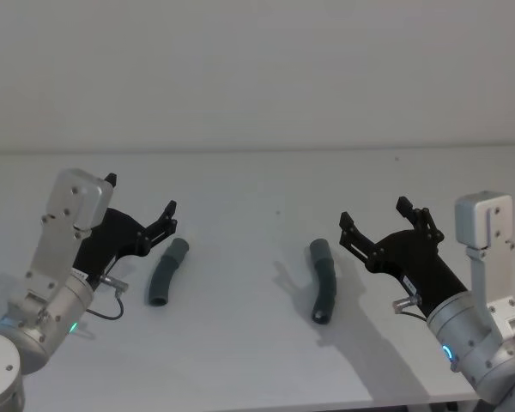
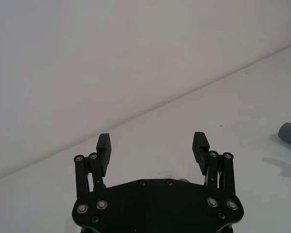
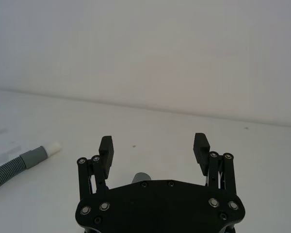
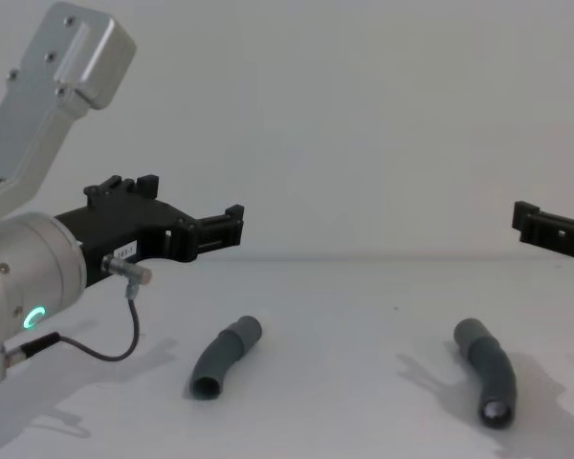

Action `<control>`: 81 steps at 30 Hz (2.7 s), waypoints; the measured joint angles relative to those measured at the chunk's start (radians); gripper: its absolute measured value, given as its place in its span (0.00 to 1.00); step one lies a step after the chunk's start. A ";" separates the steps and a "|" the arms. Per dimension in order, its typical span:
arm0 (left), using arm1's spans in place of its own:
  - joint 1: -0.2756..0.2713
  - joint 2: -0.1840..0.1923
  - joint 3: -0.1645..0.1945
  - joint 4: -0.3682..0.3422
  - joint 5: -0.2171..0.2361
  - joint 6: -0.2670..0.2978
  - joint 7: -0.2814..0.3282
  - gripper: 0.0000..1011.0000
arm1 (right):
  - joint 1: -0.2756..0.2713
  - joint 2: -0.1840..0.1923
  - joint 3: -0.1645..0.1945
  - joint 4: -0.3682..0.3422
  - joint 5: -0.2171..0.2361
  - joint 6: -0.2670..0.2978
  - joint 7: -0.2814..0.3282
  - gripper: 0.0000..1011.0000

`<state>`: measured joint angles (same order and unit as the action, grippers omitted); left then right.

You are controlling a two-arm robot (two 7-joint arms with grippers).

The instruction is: Use both hands to pick up one end of the pipe from the table, align the ends, and insert them.

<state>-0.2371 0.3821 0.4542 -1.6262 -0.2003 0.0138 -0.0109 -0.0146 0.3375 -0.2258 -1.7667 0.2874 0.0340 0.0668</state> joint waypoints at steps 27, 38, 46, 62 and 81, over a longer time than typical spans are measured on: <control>0.000 -0.001 0.000 0.000 0.000 0.000 0.000 0.99 | 0.000 0.000 0.000 0.000 0.000 0.000 0.000 0.99; -0.016 -0.042 0.002 0.012 -0.014 0.070 0.006 0.99 | 0.000 0.000 0.000 0.000 0.000 0.000 0.000 0.99; -0.028 -0.091 0.007 0.015 -0.029 0.181 0.038 0.99 | 0.000 0.000 0.000 0.000 0.000 0.000 0.000 0.99; -0.058 -0.193 0.029 -0.007 -0.035 0.492 0.132 0.99 | 0.000 0.000 0.000 0.000 0.000 0.000 0.000 0.99; -0.055 -0.220 0.031 -0.062 -0.020 0.697 0.174 0.99 | 0.000 0.000 0.000 0.000 0.000 0.000 0.000 0.99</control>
<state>-0.2923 0.1618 0.4852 -1.6885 -0.2203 0.7105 0.1633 -0.0146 0.3374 -0.2258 -1.7667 0.2874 0.0340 0.0668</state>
